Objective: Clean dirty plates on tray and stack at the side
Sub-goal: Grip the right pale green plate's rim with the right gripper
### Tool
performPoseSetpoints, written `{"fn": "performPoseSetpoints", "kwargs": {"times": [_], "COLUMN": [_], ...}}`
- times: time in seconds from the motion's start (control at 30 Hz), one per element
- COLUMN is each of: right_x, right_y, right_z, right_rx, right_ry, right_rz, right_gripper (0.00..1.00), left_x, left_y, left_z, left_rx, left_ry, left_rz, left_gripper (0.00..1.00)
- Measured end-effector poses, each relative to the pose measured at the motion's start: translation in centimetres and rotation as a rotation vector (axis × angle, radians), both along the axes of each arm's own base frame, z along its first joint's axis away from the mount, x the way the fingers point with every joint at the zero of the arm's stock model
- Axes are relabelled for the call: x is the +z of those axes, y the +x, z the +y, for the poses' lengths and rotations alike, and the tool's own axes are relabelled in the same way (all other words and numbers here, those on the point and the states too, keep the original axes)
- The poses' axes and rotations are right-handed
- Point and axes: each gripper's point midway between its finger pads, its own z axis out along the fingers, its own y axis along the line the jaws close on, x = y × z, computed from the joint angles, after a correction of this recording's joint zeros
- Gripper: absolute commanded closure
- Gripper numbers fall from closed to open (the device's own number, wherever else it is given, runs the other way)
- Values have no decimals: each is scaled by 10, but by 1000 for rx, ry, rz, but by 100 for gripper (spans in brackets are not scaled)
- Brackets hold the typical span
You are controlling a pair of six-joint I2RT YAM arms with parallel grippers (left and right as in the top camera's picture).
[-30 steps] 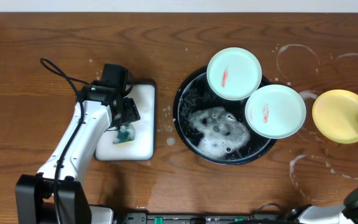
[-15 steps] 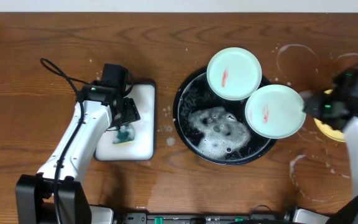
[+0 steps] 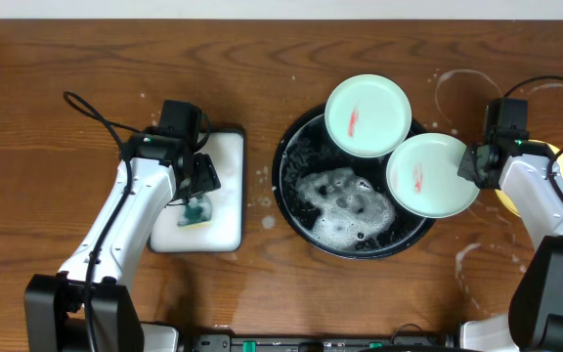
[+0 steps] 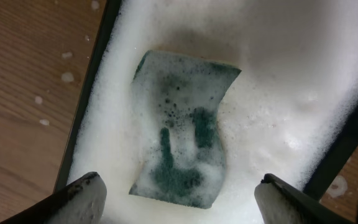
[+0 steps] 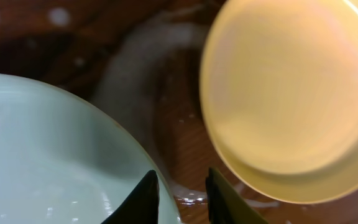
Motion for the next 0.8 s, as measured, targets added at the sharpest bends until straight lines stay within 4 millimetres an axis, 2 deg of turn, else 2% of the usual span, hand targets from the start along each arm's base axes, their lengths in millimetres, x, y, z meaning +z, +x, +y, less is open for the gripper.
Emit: {"fn": "performPoseSetpoints", "kwargs": {"times": [0.07, 0.33, 0.47, 0.67, 0.8], "right_x": [-1, -8, -8, 12, 23], "right_y": [2, -11, -12, -24, -31], "right_z": [4, 16, 28, 50, 78], "right_rx": [23, 51, 100, 187, 271], "right_ry": [21, 79, 138, 217, 243], "right_rz": [-4, 54, 62, 55, 58], "right_gripper": [99, 99, 99, 99, 99], "left_x": [0, 0, 0, 0, 0], "left_y": [0, 0, 0, 0, 0], "left_z": [0, 0, 0, 0, 0], "left_rx": [0, 0, 0, 0, 0], "left_ry": [0, 0, 0, 0, 0], "left_rz": [0, 0, 0, 0, 0], "left_gripper": [18, 18, 18, 18, 18]}}
